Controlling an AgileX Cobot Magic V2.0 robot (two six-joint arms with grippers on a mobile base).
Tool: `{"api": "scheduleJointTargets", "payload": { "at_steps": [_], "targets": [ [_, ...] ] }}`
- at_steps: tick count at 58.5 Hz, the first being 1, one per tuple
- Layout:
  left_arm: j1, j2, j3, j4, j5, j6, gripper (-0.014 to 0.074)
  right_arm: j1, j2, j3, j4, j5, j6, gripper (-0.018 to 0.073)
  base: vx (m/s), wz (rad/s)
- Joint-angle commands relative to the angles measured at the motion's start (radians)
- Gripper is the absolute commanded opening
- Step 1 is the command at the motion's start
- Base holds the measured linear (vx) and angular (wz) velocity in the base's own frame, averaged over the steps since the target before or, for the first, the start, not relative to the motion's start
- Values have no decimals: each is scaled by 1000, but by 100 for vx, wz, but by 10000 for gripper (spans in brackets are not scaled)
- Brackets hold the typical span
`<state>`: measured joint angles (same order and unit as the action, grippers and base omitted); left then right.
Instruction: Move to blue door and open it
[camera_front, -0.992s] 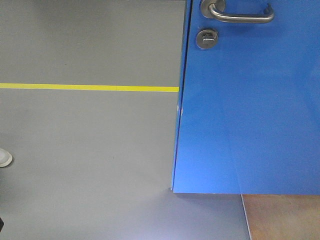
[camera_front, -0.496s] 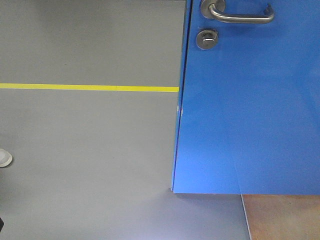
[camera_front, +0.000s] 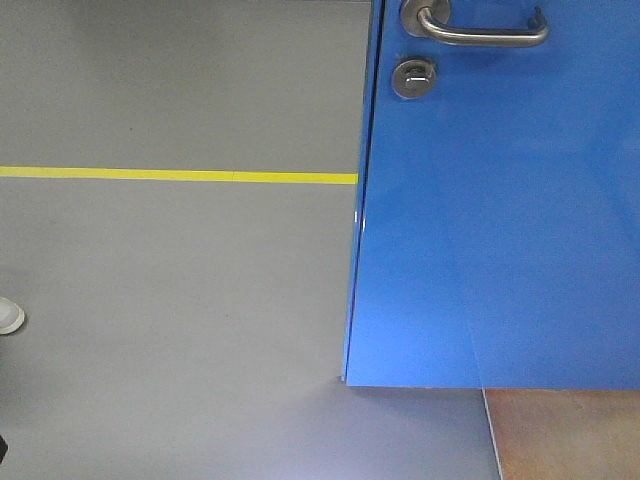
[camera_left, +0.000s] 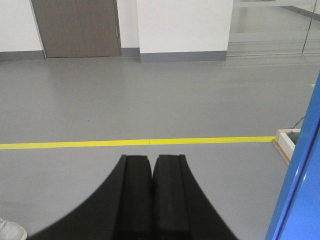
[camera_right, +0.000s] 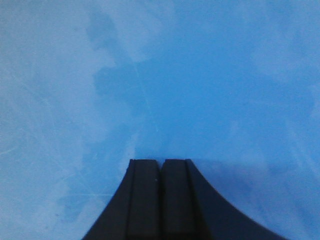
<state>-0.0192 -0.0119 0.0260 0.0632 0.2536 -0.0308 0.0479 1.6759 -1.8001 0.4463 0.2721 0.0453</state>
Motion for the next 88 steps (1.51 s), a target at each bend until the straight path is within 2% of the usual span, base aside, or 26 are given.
{"api": "scheduleJointTargets", "payload": {
  "at_steps": [1,4,15,19,32,36,42,47,52,61,69,75,80,88],
  "targets": [
    [-3,-12,-26,-6,-77,-1,73,-2,-42,-31,-8,-83,-9,12,0,0],
    [-3,-12,-26,-6,-77,-1,73,0,-50,-31,-26,-74,-9,12,0,0],
    [-3,-12,-26,-6,-77,-1,73,45,-156,5,-281,-67,-9,12,0,0],
    [-3,-12,-26,-6,-77,-1,73,78,-217,64,-324,-101,-9,12,0,0],
    [-3,-12,-26,-6,-77,-1,73,212,-463,401,-341,-248,-9,12,0,0],
    [-3,-12,-26,-6,-77,-1,73,241,-549,550,-385,-292,-19,12,0,0],
    [-3,-12,-26,-6,-77,-1,73,238,-705,792,-462,-343,-73,12,0,0],
    [-3,-12,-26,-6,-77,-1,73,238,-849,1002,-472,-348,-174,12,0,0],
    [-3,-12,-26,-6,-77,-1,73,238,-984,1185,-462,-349,-220,12,0,0],
    [-3,-12,-26,-6,-77,-1,73,238,-1227,1488,-390,-353,-182,12,0,0],
    [-3,-12,-26,-6,-77,-1,73,238,-1428,1700,-393,-378,-94,12,0,0],
    [-3,-12,-26,-6,-77,-1,73,202,-1552,1824,-393,-398,-45,12,0,0],
    [-3,-12,-26,-6,-77,-1,73,99,-1630,1829,-403,-287,-15,12,0,0],
    [-3,-12,-26,-6,-77,-1,73,-65,-1703,1832,-400,-261,-13,12,0,0]
  ]
}}
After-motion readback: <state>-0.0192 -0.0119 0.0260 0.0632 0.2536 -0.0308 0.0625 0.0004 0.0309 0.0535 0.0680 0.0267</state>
